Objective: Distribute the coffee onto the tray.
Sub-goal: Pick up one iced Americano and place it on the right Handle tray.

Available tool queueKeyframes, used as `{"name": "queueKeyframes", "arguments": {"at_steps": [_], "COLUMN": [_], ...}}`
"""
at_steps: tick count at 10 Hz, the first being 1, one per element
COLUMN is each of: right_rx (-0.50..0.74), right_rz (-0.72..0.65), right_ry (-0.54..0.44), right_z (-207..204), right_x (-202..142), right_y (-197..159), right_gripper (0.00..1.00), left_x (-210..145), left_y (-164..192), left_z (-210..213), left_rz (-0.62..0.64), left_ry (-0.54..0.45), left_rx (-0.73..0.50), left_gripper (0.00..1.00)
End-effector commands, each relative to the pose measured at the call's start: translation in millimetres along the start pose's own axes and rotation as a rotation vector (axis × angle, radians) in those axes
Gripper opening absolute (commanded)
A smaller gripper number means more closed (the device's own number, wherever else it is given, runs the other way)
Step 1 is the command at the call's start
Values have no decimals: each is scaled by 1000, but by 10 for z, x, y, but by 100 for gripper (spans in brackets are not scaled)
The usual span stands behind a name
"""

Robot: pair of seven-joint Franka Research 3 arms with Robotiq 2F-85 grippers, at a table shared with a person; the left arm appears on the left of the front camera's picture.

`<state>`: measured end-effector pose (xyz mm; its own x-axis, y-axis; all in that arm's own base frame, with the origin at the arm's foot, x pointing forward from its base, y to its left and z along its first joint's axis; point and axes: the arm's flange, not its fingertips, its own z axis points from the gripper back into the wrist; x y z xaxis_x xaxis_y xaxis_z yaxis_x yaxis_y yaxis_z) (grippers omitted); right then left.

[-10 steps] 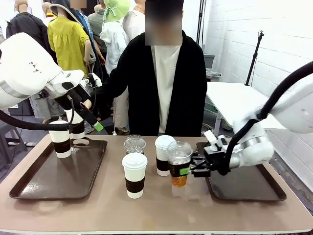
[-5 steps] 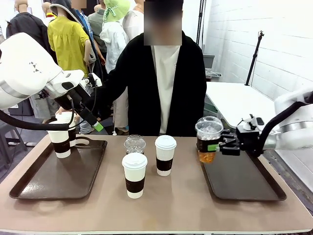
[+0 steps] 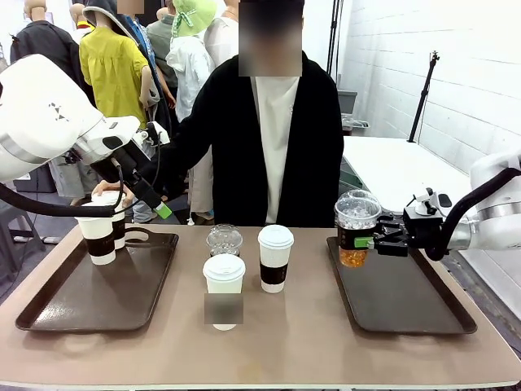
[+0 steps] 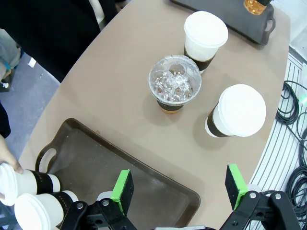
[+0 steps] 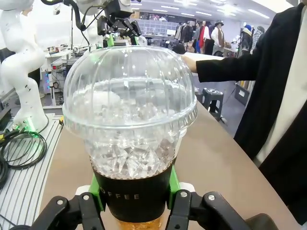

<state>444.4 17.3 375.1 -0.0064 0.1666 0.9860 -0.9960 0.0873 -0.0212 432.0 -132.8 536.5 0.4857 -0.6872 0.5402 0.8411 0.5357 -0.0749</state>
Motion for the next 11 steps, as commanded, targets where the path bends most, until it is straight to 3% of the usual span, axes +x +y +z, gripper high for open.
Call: {"name": "queueKeyframes", "arguments": {"at_steps": [1,4,7,11], "right_rx": [-1,0,-32,-4], "right_rz": [6,-3,44,15], "right_ry": [-4,1,5,-87], "right_z": [13,0,94,313], "right_x": [40,-14,-164,-409], "right_y": [-15,-1,-492,-1030], "right_gripper": [57,57,57,57], "left_x": [-19,-19,-19,-19], "left_y": [14,14,14,14], "left_z": [11,11,11,11], "left_rz": [-5,-5,-5,-5], "left_ry": [-3,-3,-3,-3], "left_rx": [-14,-14,-14,-14], "left_gripper": [100,100,100,100]}}
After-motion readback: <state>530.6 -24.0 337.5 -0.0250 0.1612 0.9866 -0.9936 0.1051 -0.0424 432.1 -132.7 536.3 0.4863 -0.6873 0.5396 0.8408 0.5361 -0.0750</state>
